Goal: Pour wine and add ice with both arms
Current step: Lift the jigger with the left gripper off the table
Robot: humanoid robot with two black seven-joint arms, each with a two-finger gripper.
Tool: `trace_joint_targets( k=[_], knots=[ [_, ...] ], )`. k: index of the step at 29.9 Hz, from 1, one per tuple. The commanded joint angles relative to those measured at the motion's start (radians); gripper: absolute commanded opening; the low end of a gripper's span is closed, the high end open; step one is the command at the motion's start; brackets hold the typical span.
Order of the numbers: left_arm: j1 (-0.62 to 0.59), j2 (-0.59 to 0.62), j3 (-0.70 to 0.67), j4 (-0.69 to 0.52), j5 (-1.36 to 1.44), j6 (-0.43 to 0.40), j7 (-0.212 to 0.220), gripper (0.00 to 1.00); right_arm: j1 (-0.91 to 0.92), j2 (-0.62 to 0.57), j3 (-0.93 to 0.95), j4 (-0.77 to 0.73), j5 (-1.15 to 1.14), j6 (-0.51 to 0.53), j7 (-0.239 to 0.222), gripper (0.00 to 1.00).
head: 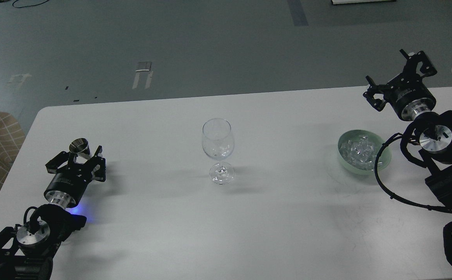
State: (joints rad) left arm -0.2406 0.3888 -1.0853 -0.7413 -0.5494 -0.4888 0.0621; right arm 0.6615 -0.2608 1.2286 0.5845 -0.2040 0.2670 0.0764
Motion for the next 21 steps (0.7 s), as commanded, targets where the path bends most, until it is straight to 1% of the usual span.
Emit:
trace_joint_targets(
  k=[1,3,15,17,21],
  knots=[
    [0.000,0.001,0.001,0.000,0.000,0.000,0.001,0.38,0.000,0.000,0.000,0.001,0.000,0.000,-0.001,1.00],
    [0.001,-0.001,0.001,0.000,0.000,0.000,0.001,0.36,0.000,-0.001,0.000,0.001,-0.002,0.000,-0.001,1.00],
    [0.001,-0.002,-0.001,0.002,0.000,0.000,-0.001,0.29,-0.002,-0.023,0.000,0.003,-0.002,0.000,-0.001,1.00],
    [0.001,-0.002,0.001,0.000,0.000,0.000,0.001,0.25,-0.003,-0.023,0.000,0.003,-0.002,0.000,-0.001,1.00],
    [0.000,-0.002,-0.001,0.000,0.000,0.000,0.001,0.25,-0.003,-0.023,0.000,0.003,-0.002,0.000,-0.001,1.00]
  ],
)
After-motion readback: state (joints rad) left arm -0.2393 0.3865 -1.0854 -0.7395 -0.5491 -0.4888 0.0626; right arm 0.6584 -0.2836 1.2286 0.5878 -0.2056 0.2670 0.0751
